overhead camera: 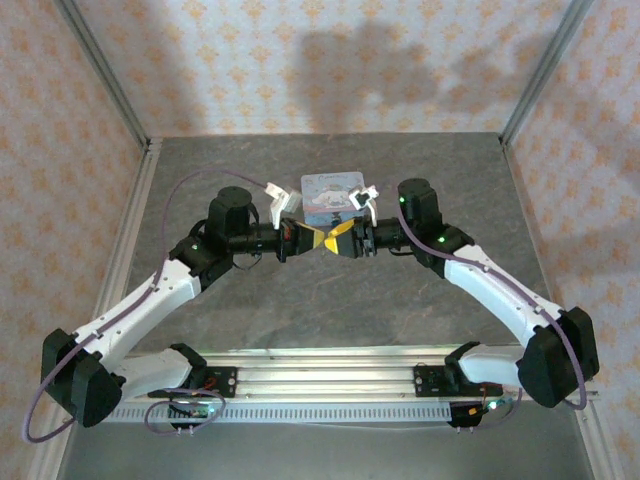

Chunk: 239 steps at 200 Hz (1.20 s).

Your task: Unlock a padlock with a key

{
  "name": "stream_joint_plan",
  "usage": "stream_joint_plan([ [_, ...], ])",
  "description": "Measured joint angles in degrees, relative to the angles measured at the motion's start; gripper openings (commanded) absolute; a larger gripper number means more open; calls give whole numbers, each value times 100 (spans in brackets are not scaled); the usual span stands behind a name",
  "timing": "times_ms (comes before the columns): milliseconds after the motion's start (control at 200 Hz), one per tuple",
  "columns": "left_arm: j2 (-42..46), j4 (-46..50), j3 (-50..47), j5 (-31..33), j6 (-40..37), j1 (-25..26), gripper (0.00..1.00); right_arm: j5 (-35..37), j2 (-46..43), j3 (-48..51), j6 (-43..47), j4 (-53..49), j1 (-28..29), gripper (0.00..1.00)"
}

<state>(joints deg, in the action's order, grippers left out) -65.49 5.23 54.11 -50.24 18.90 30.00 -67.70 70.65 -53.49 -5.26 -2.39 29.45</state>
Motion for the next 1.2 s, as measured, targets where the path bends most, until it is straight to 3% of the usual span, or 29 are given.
stream_joint_plan([
  [265, -192, 334, 337, -131, -258, -2, 0, -407, 2, 0, -83, -72, 46, 41],
  [405, -297, 439, 439, -216, -295, 0, 0, -533, 57, -9, -63, -168, 107, 31],
  [485, -315, 485, 466, -254, -299, 0, 0, -570, 98, -15, -39, -254, 116, 17],
  [636, -323, 520, 511, -339, -321, 0, 0, -579, 164, -63, 0, -367, 114, 1],
  [861, -326, 603, 511, -332, -387, -2, 0, -584, 219, -74, -4, -417, 116, 0],
  [881, -326, 605, 511, -326, -382, -2, 5, -584, 221, -74, -9, -413, 116, 0],
  [926, -326, 603, 511, -273, -358, -2, 26, -579, 221, -74, -59, -382, 114, 0],
  [971, -323, 586, 511, -221, -339, -2, 38, -557, 221, -72, -131, -310, 116, 0],
  [1061, -284, 415, 426, -85, -109, -22, 49, -439, 221, -22, -380, 52, 114, 0],
  [1196, 57, -125, -129, 92, 382, -225, 49, -284, 227, 146, -839, 660, 114, 0],
])
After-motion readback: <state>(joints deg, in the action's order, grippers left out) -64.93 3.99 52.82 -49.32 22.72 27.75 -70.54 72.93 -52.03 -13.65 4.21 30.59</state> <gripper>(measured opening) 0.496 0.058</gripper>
